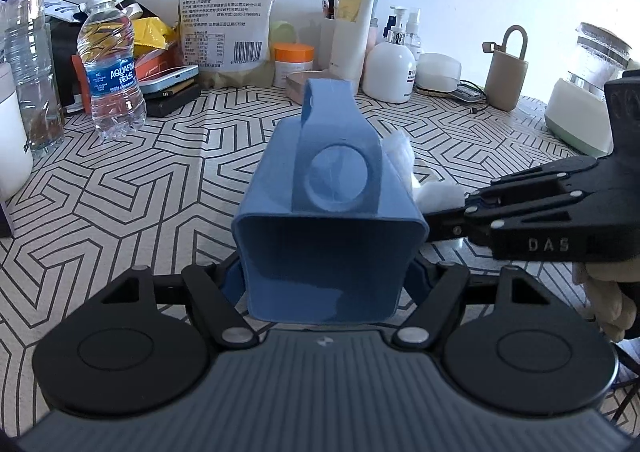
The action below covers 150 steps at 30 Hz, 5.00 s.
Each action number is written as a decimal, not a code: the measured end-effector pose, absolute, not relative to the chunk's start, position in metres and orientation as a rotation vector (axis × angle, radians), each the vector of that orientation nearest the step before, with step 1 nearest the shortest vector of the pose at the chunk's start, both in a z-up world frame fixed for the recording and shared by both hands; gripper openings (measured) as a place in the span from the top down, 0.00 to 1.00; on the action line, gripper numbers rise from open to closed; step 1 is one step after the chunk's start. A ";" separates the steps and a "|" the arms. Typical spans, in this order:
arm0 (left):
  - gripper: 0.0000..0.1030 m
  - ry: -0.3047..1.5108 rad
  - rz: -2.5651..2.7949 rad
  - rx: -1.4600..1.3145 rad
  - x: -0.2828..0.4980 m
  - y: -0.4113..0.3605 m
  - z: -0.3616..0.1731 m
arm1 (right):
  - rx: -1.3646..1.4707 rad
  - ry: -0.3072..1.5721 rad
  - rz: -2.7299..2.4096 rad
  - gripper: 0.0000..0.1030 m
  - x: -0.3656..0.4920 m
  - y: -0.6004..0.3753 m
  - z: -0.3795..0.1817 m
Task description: Clean container
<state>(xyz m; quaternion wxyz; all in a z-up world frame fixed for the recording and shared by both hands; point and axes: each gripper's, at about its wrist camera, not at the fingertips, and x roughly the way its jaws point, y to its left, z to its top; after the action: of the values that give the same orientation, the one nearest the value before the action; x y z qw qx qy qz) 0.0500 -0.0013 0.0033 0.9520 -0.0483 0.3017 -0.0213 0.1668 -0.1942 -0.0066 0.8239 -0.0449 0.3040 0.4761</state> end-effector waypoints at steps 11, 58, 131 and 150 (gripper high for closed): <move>0.28 0.612 -0.044 -0.099 0.050 0.000 0.003 | -0.130 0.648 0.848 0.91 0.176 -0.202 -0.008; 0.06 0.557 -0.128 -0.258 0.044 0.023 0.004 | -0.085 0.588 0.829 0.41 0.111 -0.247 0.001; 0.00 0.697 -0.136 0.033 0.025 -0.012 -0.001 | -0.219 0.658 0.854 0.07 0.097 -0.231 -0.011; 0.00 0.698 -0.123 0.034 0.023 -0.014 0.000 | -0.226 0.658 0.813 0.07 0.098 -0.231 -0.011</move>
<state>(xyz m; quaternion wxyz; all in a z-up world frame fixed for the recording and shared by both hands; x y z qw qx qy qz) 0.0227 -0.0140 -0.0004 0.9377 0.0166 0.3418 -0.0603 0.0978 -0.2309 -0.0113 0.8602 -0.1075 0.3135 0.3875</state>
